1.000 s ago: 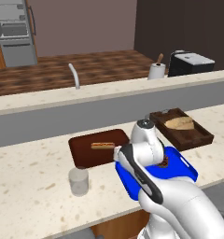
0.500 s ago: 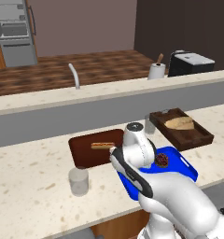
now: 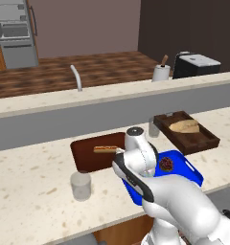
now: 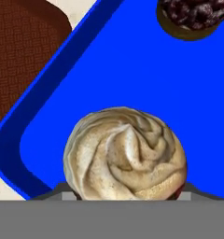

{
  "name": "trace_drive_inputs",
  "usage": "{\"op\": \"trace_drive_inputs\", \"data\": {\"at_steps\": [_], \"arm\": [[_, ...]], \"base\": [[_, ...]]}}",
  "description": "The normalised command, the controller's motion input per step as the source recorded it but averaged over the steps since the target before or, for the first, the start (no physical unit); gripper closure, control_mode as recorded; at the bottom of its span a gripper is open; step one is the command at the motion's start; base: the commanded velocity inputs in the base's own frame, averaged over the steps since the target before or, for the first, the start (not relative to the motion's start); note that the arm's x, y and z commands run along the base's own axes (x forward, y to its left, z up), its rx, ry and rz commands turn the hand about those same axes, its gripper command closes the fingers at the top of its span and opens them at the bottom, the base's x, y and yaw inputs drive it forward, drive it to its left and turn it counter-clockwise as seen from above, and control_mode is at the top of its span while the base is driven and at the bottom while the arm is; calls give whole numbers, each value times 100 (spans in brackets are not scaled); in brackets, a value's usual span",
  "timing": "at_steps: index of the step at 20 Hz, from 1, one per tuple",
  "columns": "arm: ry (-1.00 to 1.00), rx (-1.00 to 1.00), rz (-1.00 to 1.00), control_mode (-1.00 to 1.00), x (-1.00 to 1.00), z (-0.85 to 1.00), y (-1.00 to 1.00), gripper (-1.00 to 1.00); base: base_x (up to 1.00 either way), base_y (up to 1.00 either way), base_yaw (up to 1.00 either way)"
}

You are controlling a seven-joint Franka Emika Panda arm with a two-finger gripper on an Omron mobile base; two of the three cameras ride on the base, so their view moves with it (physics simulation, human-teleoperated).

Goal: Take the cupcake and cake from the fridge and place them on the empty tray on the dining counter.

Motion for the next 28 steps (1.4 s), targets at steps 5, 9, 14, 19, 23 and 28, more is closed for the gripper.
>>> {"op": "trace_drive_inputs", "data": {"at_steps": [5, 9, 14, 19, 23, 28], "arm": [[-1, 14, -19, -100, -11, -47, -59, 100], [-12, 2, -14, -100, -6, -66, -16, 100], [-8, 1, -13, -100, -1, -74, -8, 100], [0, 3, -11, -100, 0, -67, -6, 100], [0, 6, -9, -100, -1, -64, -9, -100], [0, 7, -5, -100, -21, 4, 0, -100]], "base": [[0, 0, 0], [0, 0, 0], [0, 0, 0], [0, 0, 0], [0, 0, 0], [0, 0, 0]]}}
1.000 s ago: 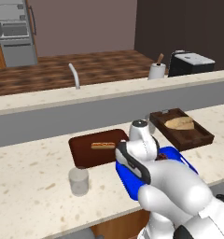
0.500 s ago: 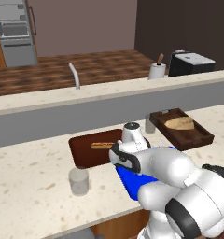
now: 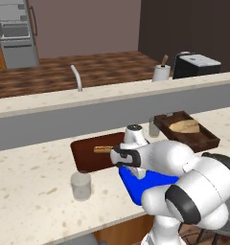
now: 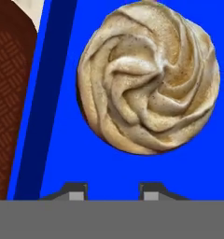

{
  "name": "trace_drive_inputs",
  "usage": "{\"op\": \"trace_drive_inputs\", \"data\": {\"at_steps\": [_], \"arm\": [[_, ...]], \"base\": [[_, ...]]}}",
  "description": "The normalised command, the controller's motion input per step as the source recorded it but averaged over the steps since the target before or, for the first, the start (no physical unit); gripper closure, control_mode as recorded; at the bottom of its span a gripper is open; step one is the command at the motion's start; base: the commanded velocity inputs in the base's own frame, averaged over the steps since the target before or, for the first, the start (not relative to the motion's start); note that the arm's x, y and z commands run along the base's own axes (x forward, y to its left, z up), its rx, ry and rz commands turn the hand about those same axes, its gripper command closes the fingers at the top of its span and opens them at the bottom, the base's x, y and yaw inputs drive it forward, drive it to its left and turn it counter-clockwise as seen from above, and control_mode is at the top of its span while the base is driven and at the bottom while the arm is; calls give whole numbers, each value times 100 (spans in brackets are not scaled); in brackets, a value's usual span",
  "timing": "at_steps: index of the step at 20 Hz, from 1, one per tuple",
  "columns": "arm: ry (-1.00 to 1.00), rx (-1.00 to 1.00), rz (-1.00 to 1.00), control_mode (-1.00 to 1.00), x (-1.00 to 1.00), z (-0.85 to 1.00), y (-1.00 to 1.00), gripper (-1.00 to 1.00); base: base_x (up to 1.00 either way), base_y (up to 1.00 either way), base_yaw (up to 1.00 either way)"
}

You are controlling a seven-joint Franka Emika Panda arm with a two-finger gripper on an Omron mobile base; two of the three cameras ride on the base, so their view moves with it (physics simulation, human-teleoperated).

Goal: Take the cupcake and cake from the fridge and place them on the empty tray on the dining counter.

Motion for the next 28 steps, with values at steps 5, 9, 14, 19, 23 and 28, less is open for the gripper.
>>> {"op": "trace_drive_inputs", "data": {"at_steps": [5, 9, 14, 19, 23, 28], "arm": [[3, 13, -9, -100, -39, 83, -12, -100], [-3, -3, 12, -100, -46, 100, -36, -100], [-20, -49, 54, -100, -97, 100, -29, -100], [-33, -30, 63, -100, -100, 100, -52, -100], [-22, 3, 37, -100, -100, 100, -72, -100], [-29, 16, 8, -100, -100, 100, -46, -100]], "base": [[0, 0, 0], [0, 0, 0], [0, 0, 0], [0, 0, 0], [0, 0, 0], [0, 0, 0]]}}
